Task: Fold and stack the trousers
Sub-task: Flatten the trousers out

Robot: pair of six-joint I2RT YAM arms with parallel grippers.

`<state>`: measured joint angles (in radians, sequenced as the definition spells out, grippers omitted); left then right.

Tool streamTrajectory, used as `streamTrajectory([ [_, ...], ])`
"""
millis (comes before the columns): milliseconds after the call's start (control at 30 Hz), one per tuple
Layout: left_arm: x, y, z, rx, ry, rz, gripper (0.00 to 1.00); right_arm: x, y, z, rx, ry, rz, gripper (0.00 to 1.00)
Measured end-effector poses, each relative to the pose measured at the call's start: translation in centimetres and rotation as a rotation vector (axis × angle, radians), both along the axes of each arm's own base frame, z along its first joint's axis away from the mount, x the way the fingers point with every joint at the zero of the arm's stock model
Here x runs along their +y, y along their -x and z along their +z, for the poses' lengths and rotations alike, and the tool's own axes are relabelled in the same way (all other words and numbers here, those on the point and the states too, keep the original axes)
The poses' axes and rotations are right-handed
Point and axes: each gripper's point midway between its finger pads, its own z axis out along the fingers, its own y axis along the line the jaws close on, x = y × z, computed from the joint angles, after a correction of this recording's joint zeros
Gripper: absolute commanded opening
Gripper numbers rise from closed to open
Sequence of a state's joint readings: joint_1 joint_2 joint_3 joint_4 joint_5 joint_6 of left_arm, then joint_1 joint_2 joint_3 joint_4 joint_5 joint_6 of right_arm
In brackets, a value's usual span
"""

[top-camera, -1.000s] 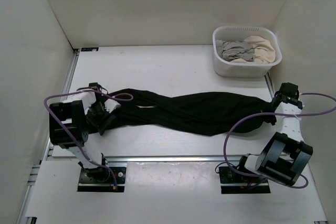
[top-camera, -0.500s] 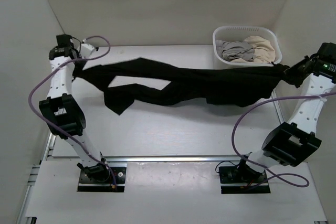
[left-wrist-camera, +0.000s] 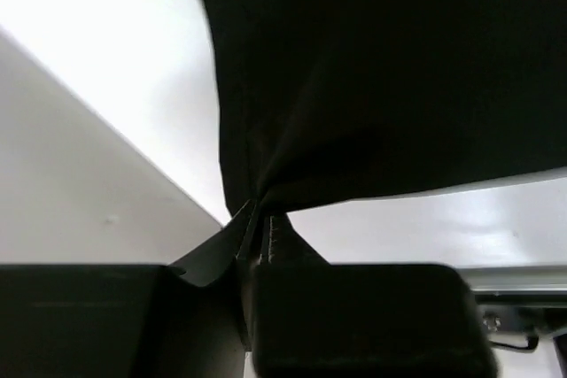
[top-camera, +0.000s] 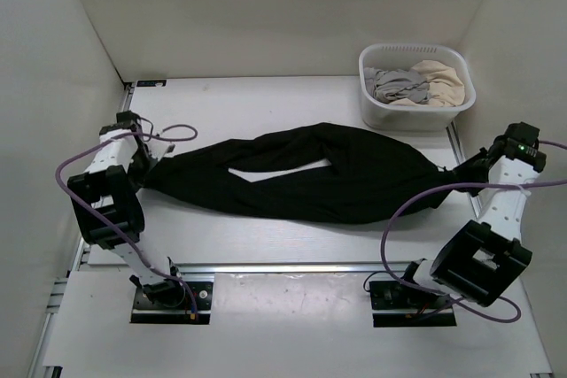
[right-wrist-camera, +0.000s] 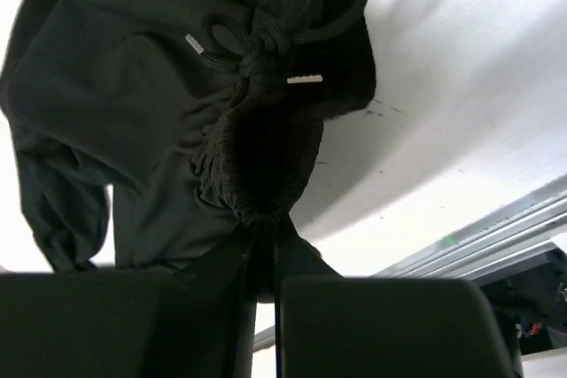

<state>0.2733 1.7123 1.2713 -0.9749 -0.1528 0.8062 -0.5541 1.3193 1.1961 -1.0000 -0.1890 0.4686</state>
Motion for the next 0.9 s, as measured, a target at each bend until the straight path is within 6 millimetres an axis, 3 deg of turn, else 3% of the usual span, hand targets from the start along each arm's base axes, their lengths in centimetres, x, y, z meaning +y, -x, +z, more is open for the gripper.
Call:
streamTrajectory([
  [33,-0.2,1.1,-0.8,0.038,0.003,-0.009,0.26,0.1,0.4,-0.2,0.005,0.005,0.0,0.0],
  [67,-0.4,2.1,-1.3,0.066,0.006,-0.022,0.44,0.2,0.7,-0.2,0.005,0.012,0.0,0.0],
  [100,-0.6,3.2,-1.5,0.095,0.011,-0.043,0.75,0.2,1.0,-0.2,0.0,0.021,-0.001,0.0],
  [133,-0.9,4.3,-1.6,0.118,0.017,-0.066,0.81,0.3,1.2,-0.2,-0.005,0.031,-0.002,0.0],
  [267,-1.7,8.1,-1.6,0.184,0.056,-0.106,0.86,1.3,3.4,-2.3,0.028,0.027,-0.004,0.0],
  [333,-1.7,8.4,-1.0,0.184,0.101,-0.095,0.86,1.8,4.5,-4.0,0.074,0.01,-0.003,0.0],
  [400,-1.2,6.7,0.5,0.136,0.16,-0.06,0.83,2.2,5.5,-5.3,0.117,-0.003,-0.002,0.0],
  [500,0.6,1.1,3.1,-0.01,0.19,-0.01,0.8,2.2,6.0,-6.3,0.139,0.001,0.003,0.0],
  [600,1.4,-4.1,3.8,-0.104,0.23,0.027,0.8,1.9,6.1,-6.9,0.157,0.014,0.002,0.0],
  [667,1.5,-7.1,2.9,-0.13,0.273,0.054,0.8,1.5,6.1,-7.2,0.17,0.027,0.003,0.0],
  [767,0.7,-10.0,-0.1,-0.107,0.373,0.094,0.8,1.0,6.1,-7.8,0.193,0.037,0.009,0.0],
  [900,-1.6,-11.0,-4.2,-0.033,0.501,0.13,0.8,0.7,6.3,-8.5,0.228,0.041,0.014,0.0],
])
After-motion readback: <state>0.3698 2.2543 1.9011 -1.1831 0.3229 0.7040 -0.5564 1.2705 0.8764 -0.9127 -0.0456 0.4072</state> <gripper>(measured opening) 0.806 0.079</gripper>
